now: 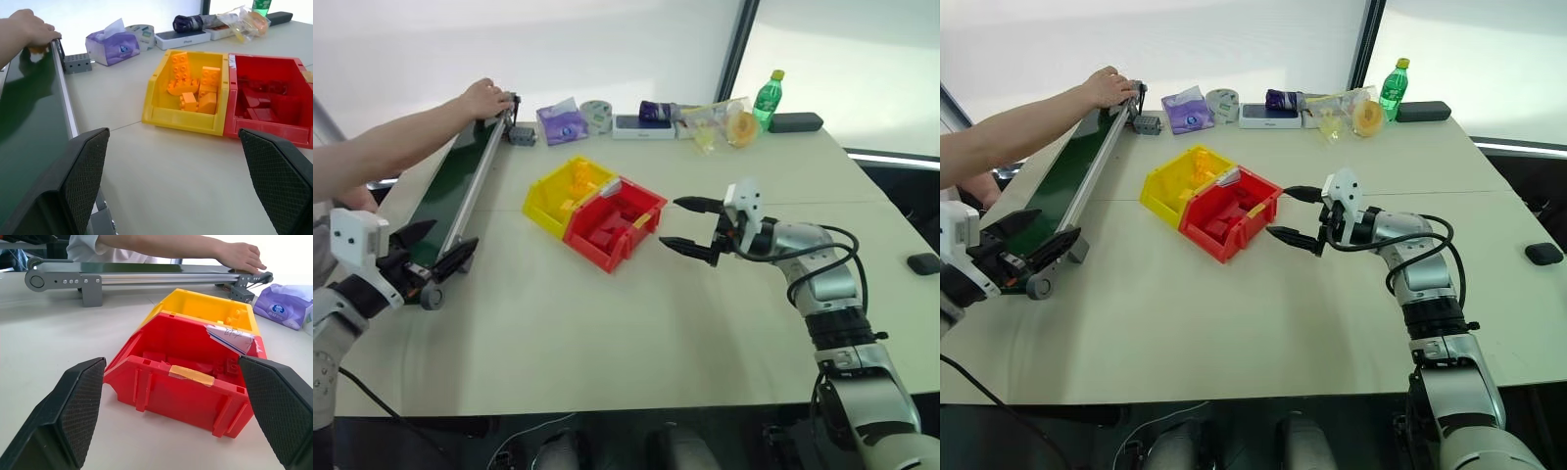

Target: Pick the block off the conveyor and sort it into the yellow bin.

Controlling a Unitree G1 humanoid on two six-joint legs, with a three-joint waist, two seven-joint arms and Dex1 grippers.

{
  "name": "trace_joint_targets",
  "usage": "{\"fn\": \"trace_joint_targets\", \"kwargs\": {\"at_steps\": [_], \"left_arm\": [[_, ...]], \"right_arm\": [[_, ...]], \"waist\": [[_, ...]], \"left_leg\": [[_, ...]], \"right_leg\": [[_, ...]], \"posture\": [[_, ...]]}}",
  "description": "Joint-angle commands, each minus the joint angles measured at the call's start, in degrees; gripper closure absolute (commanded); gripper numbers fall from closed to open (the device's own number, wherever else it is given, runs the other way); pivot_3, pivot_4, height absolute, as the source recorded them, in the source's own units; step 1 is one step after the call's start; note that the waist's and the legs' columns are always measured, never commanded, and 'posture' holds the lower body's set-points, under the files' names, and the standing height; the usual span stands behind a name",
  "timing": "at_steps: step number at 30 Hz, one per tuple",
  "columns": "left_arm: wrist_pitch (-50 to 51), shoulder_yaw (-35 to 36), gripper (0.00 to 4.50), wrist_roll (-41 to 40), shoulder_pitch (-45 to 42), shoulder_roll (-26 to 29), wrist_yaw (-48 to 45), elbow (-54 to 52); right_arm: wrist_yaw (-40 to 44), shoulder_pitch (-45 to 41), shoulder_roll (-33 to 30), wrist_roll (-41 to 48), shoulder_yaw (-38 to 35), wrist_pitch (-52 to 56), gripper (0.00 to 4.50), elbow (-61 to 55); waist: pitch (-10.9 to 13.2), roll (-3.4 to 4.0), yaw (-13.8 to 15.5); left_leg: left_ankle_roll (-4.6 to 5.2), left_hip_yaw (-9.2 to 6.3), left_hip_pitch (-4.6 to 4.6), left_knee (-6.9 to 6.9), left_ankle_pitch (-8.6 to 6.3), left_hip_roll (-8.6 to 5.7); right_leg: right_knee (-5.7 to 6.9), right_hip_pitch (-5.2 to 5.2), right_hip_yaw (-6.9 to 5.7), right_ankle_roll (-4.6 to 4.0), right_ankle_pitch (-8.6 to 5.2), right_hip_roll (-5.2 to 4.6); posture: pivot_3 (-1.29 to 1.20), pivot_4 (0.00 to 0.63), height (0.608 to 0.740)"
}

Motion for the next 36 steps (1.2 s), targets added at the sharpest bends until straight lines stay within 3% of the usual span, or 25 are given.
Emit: {"fn": "trace_joint_targets", "kwargs": {"at_steps": [1, 18, 36], "left_arm": [[-1.23, 1.17, 0.05, -0.46, -0.38, 0.22, 0.11, -0.55], [-1.78, 1.50, 0.05, -0.36, 0.58, -0.11, 1.06, -1.49], [-1.89, 1.26, 0.05, -0.35, 0.64, -0.11, 1.09, -1.59]], "right_arm": [[-0.40, -1.26, -0.27, 0.35, -1.22, 0.07, 0.00, -2.02], [-2.55, -1.71, 0.08, 0.68, -0.54, 5.65, 0.00, -8.30], [-0.41, -1.02, -0.10, 0.03, -1.15, 1.67, 0.00, -3.44]], "waist": [[0.00, 0.00, 0.02], [0.00, 0.00, 0.04], [0.00, 0.00, 0.02]], "left_leg": [[0.00, 0.00, 0.00, 0.00, 0.00, 0.00], [0.00, 0.00, 0.00, 0.00, 0.00, 0.00], [0.00, 0.00, 0.00, 0.00, 0.00, 0.00]], "right_leg": [[0.00, 0.00, 0.00, 0.00, 0.00, 0.00], [0.00, 0.00, 0.00, 0.00, 0.00, 0.00], [0.00, 0.00, 0.00, 0.00, 0.00, 0.00]], "posture": [[0.00, 0.150, 0.740], [0.00, 0.150, 0.740], [0.00, 0.150, 0.740]]}}
